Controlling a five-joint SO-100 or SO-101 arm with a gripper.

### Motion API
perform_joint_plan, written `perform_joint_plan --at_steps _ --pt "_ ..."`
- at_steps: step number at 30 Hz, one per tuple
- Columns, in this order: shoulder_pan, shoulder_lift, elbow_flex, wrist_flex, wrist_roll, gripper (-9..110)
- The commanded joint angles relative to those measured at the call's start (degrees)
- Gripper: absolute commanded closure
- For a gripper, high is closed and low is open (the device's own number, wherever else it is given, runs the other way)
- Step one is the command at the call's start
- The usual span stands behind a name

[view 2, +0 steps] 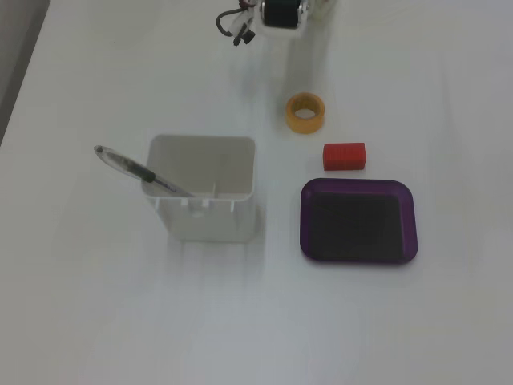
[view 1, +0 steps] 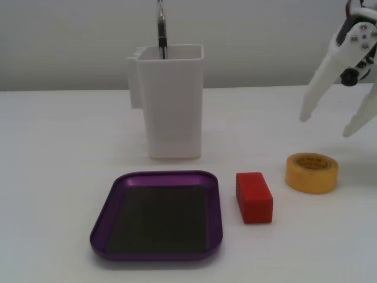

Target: Grab up the yellow tape and put it in the box.

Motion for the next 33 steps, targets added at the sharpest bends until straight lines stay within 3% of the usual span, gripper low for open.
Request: perform_joint_plan --at_steps 1,14,28,33 --pt "-1.1 -11.5 -9.0 3.4 -0.4 83" --pt "-11.3 -21.5 -12.6 4.2 0.1 83" --pt "-11.2 -21.6 0.3 -9.9 -0.5 83" --pt "-11.2 -21.5 0.0 -10.3 -0.5 97"
